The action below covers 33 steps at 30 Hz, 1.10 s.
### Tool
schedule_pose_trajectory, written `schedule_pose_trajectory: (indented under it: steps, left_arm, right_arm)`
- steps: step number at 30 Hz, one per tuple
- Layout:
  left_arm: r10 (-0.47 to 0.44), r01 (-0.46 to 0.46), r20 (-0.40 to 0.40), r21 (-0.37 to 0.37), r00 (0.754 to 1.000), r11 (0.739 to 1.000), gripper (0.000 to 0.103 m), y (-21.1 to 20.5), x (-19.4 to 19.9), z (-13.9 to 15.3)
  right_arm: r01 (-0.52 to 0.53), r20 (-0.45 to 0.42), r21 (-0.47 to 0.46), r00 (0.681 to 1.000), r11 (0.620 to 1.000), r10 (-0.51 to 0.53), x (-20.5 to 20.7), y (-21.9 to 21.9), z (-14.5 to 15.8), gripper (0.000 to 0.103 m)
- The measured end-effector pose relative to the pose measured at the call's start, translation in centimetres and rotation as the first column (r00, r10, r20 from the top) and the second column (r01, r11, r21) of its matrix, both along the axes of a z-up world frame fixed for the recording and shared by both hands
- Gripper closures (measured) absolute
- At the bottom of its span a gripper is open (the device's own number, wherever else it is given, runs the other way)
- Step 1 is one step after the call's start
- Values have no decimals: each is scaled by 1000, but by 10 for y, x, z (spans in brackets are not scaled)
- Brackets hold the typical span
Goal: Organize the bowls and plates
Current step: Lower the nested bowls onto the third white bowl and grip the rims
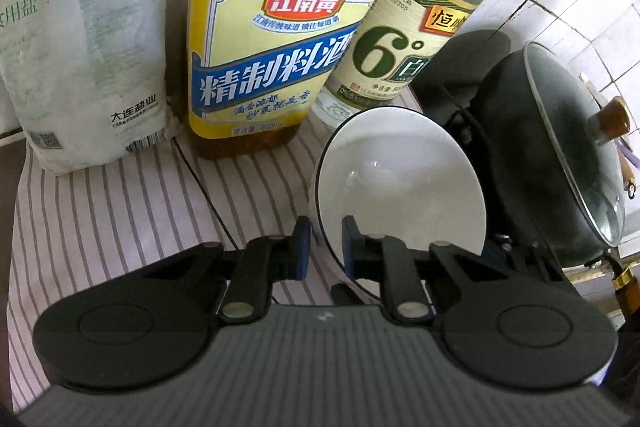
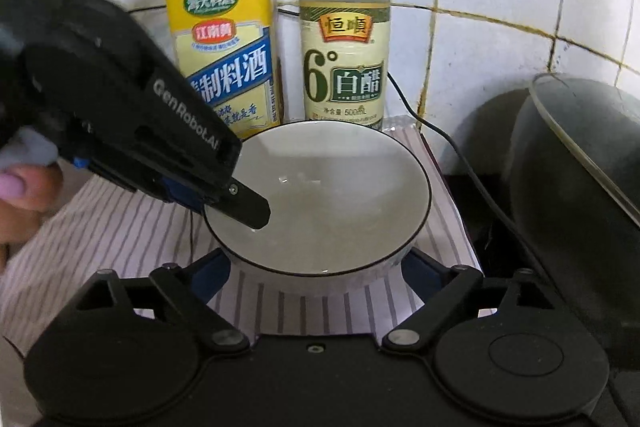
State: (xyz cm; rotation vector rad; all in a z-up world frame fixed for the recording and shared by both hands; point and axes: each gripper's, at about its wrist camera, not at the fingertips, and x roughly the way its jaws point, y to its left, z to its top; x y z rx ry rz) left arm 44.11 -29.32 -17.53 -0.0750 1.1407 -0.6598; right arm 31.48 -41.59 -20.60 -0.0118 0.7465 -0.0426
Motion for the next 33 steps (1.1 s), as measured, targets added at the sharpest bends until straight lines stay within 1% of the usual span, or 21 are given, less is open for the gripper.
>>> schedule_pose_trajectory:
  steps: [2,4,7,9,14,18,22,26,30,33]
  left_arm:
    - [-5,5,2,14,1000,1000,88,-1,-4,2]
    - [-10,10,4,24,1000,1000,88,-1,-8,4]
    - [-2,2,7,15,1000,1000,88,5,-15,11]
    - [-1,1,16,8,1000,1000,88,10,-21,19]
    - [14,-15,21,34,1000,999,89,22,-36,42]
    - [22,-23,36,34,999,999,88,39,-53,64]
    - [29,-31,62,30,998,999,89,56,-74,88]
    - [41,-45,101,36,994,998,89,71,-101,113]
    - [51,-60,130,64,990,996,89,83,-126,125]
    - [64,-74,134,74,989,994,89,94,-143,131]
  right_arm:
    - [-4,-3,-21,1000,1000,4,-2,3,1,8]
    - [-1,-10,-5,1000,1000,1,-5,5,4,8]
    - [-9,15,-6,1000,1000,9,-13,10,10,8]
    - [-16,32,-10,999,1000,16,-18,13,17,8]
    - [-46,44,-16,998,999,47,-32,26,41,8]
    - [-62,67,-10,996,998,63,-49,35,61,8]
    - [-81,92,-28,992,996,83,-67,47,81,8]
    - [-95,117,-26,988,995,97,-87,61,100,8]
    - [-105,134,-5,985,994,105,-108,74,111,8]
    - [-103,142,-3,985,995,102,-126,85,116,8]
